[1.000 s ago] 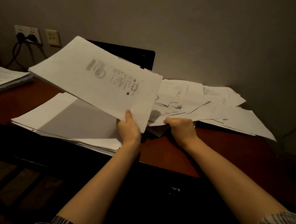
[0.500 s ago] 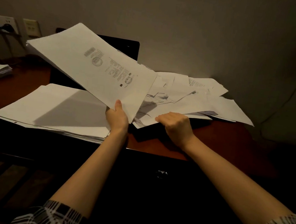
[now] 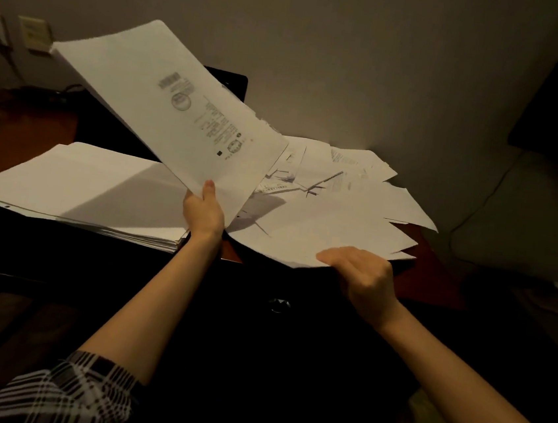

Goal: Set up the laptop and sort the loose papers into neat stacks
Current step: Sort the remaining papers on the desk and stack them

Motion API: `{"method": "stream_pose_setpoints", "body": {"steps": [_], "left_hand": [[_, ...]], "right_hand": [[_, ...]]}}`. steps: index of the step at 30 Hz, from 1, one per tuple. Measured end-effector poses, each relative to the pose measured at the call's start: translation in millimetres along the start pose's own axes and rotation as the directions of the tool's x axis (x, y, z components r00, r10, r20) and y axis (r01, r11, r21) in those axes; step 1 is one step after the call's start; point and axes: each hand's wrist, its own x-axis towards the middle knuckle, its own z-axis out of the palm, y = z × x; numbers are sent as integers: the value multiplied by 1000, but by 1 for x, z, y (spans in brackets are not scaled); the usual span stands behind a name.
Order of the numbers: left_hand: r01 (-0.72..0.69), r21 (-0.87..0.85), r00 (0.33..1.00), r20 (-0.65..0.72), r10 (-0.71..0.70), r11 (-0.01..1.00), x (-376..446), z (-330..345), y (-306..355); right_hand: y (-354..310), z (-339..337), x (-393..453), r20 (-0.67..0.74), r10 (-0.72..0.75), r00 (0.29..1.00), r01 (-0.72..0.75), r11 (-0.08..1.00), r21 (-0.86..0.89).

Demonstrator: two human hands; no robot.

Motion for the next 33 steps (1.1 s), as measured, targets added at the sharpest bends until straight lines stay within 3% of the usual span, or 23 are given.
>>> {"method": "stream_pose_setpoints", "body": {"steps": [3,5,9,12,14,16,18,20,23,26,29,30,33], "left_hand": [[-2,-6,999,47,3,1000,-4,0,3],[0,-28,996,89,3,1000,-6,0,5],[-80,-10,984,159,80,997,-14,-1,7],[-102,-3,977,188,101,995,-14,-1,7],[-104,6,976,192,101,995,-13,0,7],[-104,3,980,169,102,995,-13,-1,7],[-126,7,983,132,124,992,-10,-2,5],[-138,12,986,96,136,990,-7,-2,4],[-131,31,990,57,129,991,-6,-1,3],[-131,64,991,42,128,989,-5,-1,1],[-134,85,989,71,128,987,-8,3,0],[-133,101,988,96,123,986,-9,4,0],[-238,179,954,229,195,955,-12,7,0]], "right_hand": [[3,-5,2,-14,77,997,-76,997,32],[8,-5,12,102,217,971,-225,971,77],[23,-2,17,458,377,805,-362,924,-123],[31,-5,17,541,504,673,-377,863,-335],[34,-10,16,521,554,649,-407,832,-378],[35,-14,16,387,546,743,-464,837,-289],[35,-19,19,249,572,782,-546,820,-169],[34,-29,30,231,657,718,-675,738,-3],[38,-46,53,326,748,578,-814,507,282],[50,-60,66,216,811,544,-782,397,480],[57,-64,75,184,919,350,-677,112,727],[58,-63,79,182,925,334,-661,92,745],[58,-56,88,205,894,399,-621,99,777]]}}
